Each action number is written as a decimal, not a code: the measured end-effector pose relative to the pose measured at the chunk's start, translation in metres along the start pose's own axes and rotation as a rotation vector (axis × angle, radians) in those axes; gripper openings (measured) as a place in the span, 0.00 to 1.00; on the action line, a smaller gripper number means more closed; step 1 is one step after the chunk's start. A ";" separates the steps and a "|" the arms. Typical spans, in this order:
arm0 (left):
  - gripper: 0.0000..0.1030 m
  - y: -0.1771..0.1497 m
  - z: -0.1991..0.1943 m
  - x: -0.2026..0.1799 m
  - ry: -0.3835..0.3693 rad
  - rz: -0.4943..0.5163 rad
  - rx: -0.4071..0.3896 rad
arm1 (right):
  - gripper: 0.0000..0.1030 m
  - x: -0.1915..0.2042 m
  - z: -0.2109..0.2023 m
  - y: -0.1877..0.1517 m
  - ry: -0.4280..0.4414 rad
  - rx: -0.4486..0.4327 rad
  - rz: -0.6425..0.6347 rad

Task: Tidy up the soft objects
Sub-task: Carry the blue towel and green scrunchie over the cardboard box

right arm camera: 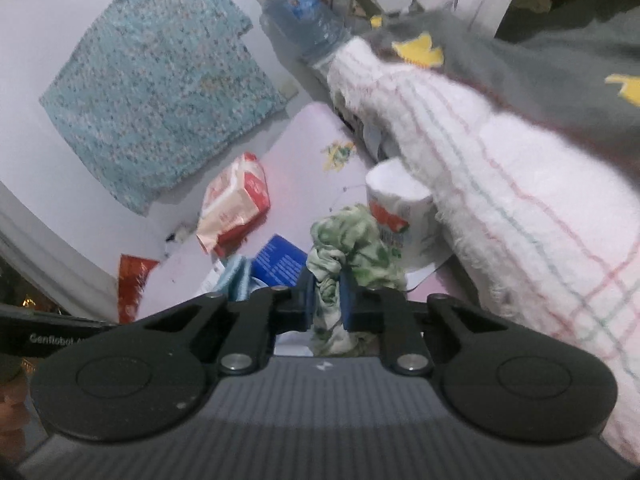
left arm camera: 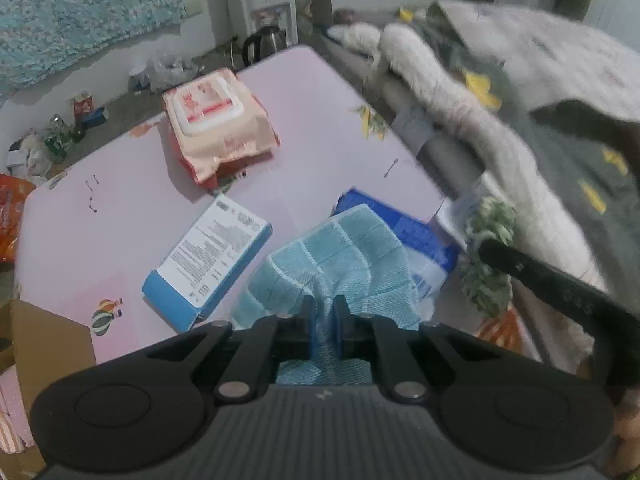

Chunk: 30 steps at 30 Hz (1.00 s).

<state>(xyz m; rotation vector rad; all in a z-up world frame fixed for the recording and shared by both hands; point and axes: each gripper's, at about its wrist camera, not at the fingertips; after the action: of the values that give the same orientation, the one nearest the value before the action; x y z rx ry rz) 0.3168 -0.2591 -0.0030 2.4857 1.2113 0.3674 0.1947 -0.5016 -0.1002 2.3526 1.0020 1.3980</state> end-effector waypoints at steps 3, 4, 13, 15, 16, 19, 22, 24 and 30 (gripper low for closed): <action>0.09 -0.002 -0.022 0.002 -0.016 -0.010 -0.048 | 0.11 0.008 -0.024 0.001 0.040 -0.040 -0.003; 0.09 -0.003 -0.030 0.002 -0.023 -0.010 -0.065 | 0.11 0.012 -0.032 0.000 0.061 -0.049 -0.006; 0.09 -0.032 -0.101 0.001 -0.077 -0.046 -0.195 | 0.11 0.063 -0.075 -0.008 0.285 0.051 -0.022; 0.09 -0.043 -0.120 0.006 -0.073 -0.060 -0.231 | 0.11 0.079 -0.077 -0.014 0.300 0.074 -0.035; 0.09 -0.049 -0.128 0.010 -0.072 -0.072 -0.243 | 0.11 0.086 -0.079 -0.018 0.319 0.089 -0.039; 0.09 -0.069 -0.155 0.026 -0.073 -0.111 -0.287 | 0.11 0.108 -0.086 -0.027 0.369 0.128 -0.050; 0.09 -0.095 -0.183 0.044 -0.062 -0.158 -0.332 | 0.11 0.138 -0.096 -0.040 0.413 0.155 -0.089; 0.09 -0.114 -0.202 0.058 -0.047 -0.193 -0.358 | 0.11 0.158 -0.103 -0.050 0.442 0.179 -0.114; 0.09 -0.171 -0.244 0.110 0.043 -0.329 -0.399 | 0.11 0.236 -0.101 -0.094 0.537 0.294 -0.221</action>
<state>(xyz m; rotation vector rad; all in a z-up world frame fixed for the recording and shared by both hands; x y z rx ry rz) 0.1705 -0.0254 0.1544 1.9160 1.3805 0.5160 0.1419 -0.2918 0.0673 1.9873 1.6493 1.9482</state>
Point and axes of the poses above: each gripper's, at about its wrist camera, not at the fingertips, and z roughly the way its jaws point, x to its left, y to its top, and after that the axes turned 7 degrees about z, right-handed
